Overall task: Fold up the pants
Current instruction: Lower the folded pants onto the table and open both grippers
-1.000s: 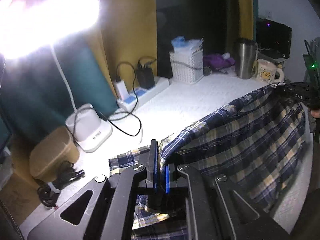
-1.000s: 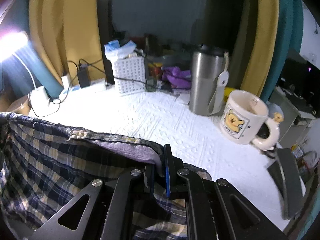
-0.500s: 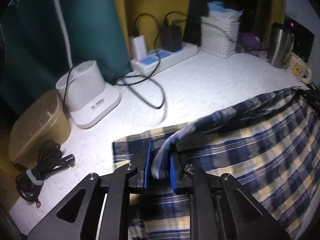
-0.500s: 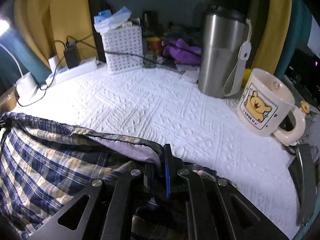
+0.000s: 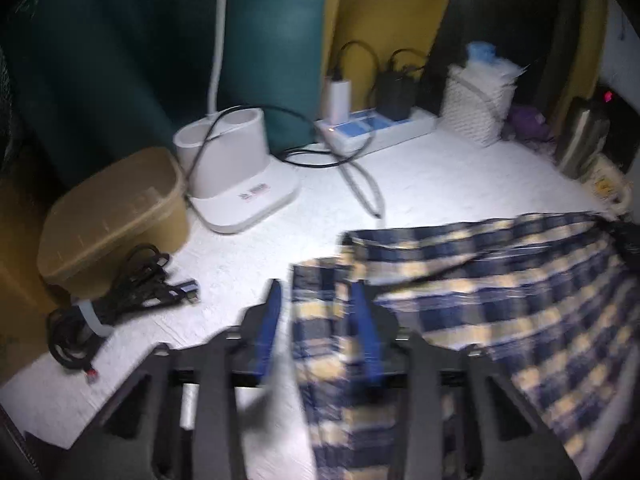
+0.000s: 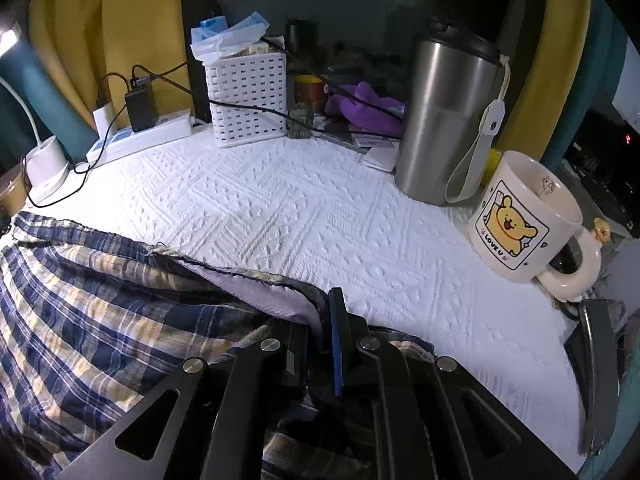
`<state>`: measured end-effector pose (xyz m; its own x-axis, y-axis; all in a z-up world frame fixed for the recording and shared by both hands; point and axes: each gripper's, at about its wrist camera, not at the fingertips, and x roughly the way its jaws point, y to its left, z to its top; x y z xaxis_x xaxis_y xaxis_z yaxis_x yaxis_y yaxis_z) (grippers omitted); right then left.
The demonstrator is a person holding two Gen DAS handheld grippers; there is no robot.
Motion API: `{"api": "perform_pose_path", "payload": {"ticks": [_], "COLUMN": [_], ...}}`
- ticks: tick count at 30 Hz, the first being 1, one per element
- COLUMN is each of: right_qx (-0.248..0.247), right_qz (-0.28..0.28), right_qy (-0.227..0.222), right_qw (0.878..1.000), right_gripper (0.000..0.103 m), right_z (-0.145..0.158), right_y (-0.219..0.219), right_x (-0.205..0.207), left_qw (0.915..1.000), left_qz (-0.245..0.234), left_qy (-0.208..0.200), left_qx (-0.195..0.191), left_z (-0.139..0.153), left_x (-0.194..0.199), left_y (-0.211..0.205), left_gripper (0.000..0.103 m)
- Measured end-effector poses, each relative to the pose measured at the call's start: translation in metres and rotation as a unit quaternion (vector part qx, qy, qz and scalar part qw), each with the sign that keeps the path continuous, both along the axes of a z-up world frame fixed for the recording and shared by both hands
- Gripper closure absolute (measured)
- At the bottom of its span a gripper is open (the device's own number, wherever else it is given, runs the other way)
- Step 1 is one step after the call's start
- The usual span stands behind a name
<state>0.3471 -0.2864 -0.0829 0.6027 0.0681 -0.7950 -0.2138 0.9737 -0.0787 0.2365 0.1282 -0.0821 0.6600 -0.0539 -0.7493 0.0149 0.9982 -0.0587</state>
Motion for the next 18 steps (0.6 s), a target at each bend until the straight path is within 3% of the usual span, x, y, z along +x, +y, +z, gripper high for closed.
{"api": "perform_pose_path", "payload": {"ticks": [1,3,4,5,9,16,18], "right_qx": [0.001,0.003,0.007,0.010,0.016,0.019,0.021], "right_qz": [-0.001,-0.003,-0.005,-0.004,0.001,-0.027,-0.027], "right_qy": [-0.001,-0.007,-0.011,-0.016,-0.038,-0.027,-0.025], "right_qw": [1.000,1.000,1.000,1.000,0.999,0.999,0.999], "right_gripper": [0.089,0.066,0.029,0.001,0.000,0.000,0.000], "right_z": [0.001,0.006,0.010,0.013,0.024,0.016,0.014], "right_y": [-0.001,-0.002,-0.004,-0.004,-0.010,-0.033,-0.036], "right_x": [-0.001,-0.005,-0.007,-0.009,-0.019,-0.019,-0.021], "left_qw": [0.9999,0.9994,0.9993,0.9992,0.9983,0.9964,0.9963], "left_qz": [-0.009,-0.023,-0.027,-0.032,-0.053,-0.064,-0.068], "left_qy": [0.003,0.011,0.015,0.018,0.023,0.055,0.050], "left_qx": [-0.013,-0.023,-0.023,-0.018,-0.005,-0.002,0.012], "left_z": [-0.001,-0.005,-0.008,-0.012,-0.018,-0.036,-0.037], "left_x": [-0.003,-0.002,-0.001,0.001,0.013,0.034,0.034], "left_y": [-0.001,-0.005,-0.007,-0.010,-0.017,-0.023,-0.026], "left_gripper": [0.060,0.060,0.060,0.060,0.060,0.060,0.079]}}
